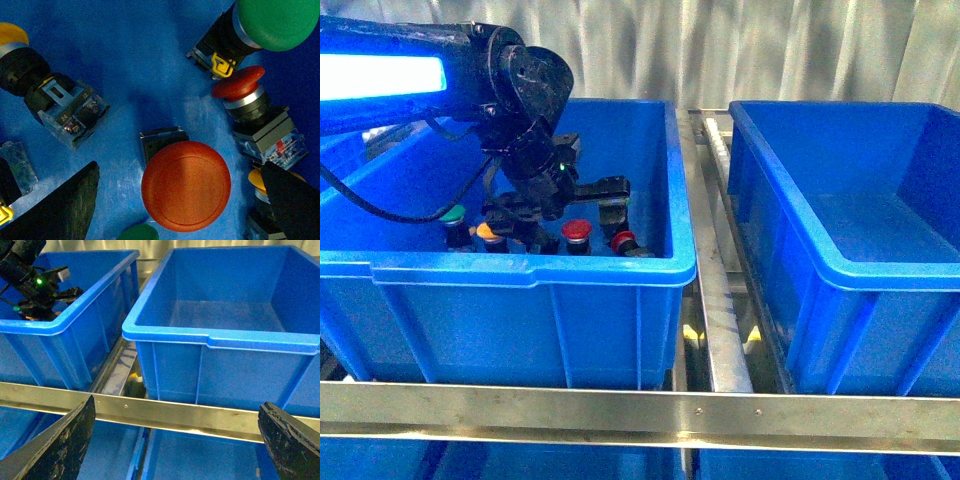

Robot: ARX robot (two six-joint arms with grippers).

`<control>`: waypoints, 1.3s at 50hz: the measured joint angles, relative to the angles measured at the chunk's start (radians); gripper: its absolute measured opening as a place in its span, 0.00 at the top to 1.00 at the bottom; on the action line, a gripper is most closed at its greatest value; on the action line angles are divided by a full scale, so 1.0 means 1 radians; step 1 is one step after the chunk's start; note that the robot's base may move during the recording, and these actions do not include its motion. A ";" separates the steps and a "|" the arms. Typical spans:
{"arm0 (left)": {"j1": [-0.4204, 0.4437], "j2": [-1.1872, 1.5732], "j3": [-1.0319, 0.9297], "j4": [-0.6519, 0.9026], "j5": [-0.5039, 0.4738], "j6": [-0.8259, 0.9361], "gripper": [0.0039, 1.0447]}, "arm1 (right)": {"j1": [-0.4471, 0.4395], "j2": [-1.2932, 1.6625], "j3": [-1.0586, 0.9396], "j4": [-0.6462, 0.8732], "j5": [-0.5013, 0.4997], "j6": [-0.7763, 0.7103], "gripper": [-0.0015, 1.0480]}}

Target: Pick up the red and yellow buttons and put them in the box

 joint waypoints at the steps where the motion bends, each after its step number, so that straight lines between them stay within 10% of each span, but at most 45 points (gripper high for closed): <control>1: -0.001 0.003 0.006 -0.001 -0.002 0.002 0.07 | 0.000 0.000 0.000 0.000 0.000 0.000 0.06; 24: -0.016 0.008 0.012 -0.013 -0.033 0.015 0.64 | 0.000 0.000 0.000 0.000 0.000 0.000 0.06; 38: -0.018 -0.010 -0.021 0.025 -0.010 0.026 0.68 | 0.000 0.000 0.000 0.000 0.000 0.000 0.06; 65: 0.123 -0.899 -1.285 0.682 0.122 0.003 0.68 | 0.000 0.000 0.000 0.000 0.000 0.000 0.06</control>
